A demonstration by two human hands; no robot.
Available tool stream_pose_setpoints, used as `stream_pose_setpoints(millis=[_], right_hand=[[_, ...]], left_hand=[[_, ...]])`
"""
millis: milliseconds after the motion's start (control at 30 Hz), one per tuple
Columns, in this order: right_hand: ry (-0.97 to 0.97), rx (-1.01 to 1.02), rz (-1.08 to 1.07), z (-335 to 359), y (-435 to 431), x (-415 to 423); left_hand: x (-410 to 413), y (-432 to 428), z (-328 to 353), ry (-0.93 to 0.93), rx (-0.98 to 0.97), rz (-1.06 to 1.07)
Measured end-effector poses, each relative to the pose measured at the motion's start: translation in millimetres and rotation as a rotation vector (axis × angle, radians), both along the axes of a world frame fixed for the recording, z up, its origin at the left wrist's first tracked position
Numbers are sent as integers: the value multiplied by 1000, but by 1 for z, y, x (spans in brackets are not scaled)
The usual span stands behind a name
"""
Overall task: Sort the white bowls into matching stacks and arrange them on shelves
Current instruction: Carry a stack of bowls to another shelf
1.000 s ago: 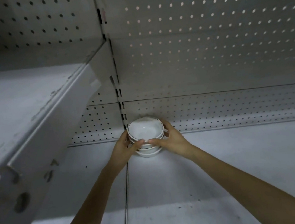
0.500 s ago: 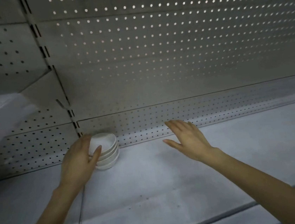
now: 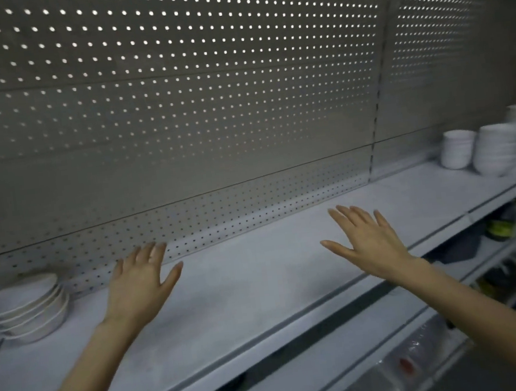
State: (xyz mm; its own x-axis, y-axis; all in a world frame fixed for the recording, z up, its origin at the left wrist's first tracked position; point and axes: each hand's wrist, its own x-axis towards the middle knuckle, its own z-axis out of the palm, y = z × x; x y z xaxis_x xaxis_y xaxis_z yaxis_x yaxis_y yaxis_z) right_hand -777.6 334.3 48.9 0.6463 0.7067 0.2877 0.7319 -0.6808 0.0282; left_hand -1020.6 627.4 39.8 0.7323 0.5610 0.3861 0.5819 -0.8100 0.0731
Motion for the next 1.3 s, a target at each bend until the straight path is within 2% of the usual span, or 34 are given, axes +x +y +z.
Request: stream_pose_setpoints(millis=[267,367,633,767,1067,1300], right_hand=[[19,79,-219,10,-122,61],[43,77,-288,14,-148,88],[-68,134,-365,16,-193,190],[31,92,-421,12,-216,258],[168,128,-578,-5,-276,355],[140,115,-614,-9,-329,415]], left_hand=[[113,-69,17,18,14,-181],[161,-83,20,12,1,-231],[311,-120,11,9,-44,-330],[390,-140,3,17,-128,-362],[525,-199,1,30,-110,-505],[603,-247,-3,61,-100,-522]])
